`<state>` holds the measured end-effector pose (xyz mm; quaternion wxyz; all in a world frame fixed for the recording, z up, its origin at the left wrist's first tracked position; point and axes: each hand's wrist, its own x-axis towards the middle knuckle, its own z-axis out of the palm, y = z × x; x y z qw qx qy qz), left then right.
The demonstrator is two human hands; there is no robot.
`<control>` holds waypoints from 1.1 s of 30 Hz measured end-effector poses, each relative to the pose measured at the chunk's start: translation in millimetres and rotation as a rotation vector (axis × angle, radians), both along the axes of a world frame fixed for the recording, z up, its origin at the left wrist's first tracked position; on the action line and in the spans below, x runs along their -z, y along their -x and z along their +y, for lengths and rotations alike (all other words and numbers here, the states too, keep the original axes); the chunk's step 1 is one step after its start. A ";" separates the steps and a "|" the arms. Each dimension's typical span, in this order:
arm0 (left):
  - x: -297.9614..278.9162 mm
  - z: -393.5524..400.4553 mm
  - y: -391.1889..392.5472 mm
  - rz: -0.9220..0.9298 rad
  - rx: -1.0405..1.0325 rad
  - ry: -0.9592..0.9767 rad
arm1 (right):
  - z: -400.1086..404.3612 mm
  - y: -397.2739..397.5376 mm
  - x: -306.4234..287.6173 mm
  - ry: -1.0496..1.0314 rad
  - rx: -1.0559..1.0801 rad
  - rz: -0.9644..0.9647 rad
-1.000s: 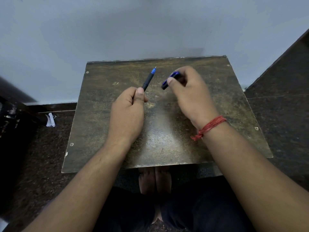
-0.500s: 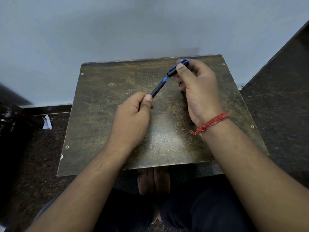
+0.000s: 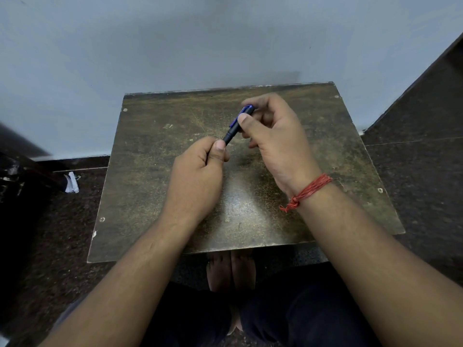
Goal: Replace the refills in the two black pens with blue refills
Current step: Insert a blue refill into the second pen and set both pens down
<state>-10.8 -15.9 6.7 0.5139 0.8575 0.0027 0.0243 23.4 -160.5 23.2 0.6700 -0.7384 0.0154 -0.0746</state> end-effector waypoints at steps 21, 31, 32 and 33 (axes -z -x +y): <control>6.5 -3.0 -4.1 -0.029 -0.031 0.050 | 19.2 8.8 0.5 0.225 -0.015 0.080; 9.5 -4.8 -2.2 -0.160 0.001 -0.160 | 23.3 15.9 -2.8 0.224 -0.002 0.092; 9.2 -4.7 -1.7 -0.166 0.006 -0.170 | 23.2 16.2 -3.6 0.205 -0.006 0.091; 8.4 -4.6 -1.3 -0.173 0.012 -0.176 | 22.8 15.8 -4.8 0.183 -0.002 0.088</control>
